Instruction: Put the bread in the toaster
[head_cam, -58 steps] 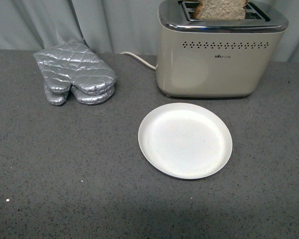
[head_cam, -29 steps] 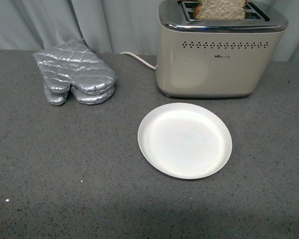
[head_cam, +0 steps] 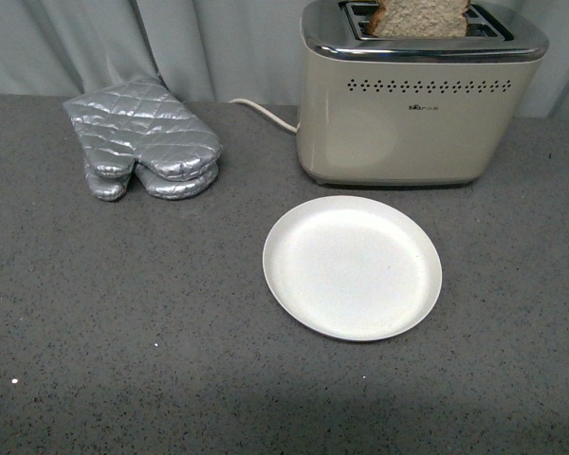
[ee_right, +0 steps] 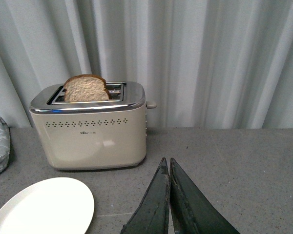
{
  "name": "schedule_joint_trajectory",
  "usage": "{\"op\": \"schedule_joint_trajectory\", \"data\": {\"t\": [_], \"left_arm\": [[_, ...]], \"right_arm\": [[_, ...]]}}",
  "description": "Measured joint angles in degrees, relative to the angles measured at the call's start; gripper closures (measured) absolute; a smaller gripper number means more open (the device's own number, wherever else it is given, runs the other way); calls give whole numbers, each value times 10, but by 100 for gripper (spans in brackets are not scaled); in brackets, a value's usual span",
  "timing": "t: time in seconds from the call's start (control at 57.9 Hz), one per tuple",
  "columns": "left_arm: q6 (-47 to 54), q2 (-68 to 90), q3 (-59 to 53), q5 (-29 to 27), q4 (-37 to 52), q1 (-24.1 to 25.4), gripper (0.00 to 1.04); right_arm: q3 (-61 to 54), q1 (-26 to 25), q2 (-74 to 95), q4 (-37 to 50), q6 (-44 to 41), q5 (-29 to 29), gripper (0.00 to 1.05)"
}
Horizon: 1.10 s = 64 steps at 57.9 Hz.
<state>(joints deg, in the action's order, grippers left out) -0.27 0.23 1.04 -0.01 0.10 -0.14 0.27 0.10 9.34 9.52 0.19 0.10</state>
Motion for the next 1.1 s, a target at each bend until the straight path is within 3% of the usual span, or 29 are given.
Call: {"op": "schedule_joint_trajectory", "data": {"t": [0.104,0.293,0.587,0.725,0.794,1.105], "left_arm": [[0,0,0,-1,0,0,7],[0,0,0,0,0,0,7],[0,0,0,0,0,0,7],[0,0,0,0,-1,0,7],[0,0,0,0,-1,0,7],[0,0,0,0,-1,0,7]], "right_arm": [[0,0,-71,-89,0,-1,104],[0,0,-90,-94,-1,-1,101],[0,0,-91,-94,-1,-1,52],[0,0,-91,-94,-1,-1,20],[0,0,-91,-94,-1,-1,9],[0,0,-91,-94,0,-1,10]]}}
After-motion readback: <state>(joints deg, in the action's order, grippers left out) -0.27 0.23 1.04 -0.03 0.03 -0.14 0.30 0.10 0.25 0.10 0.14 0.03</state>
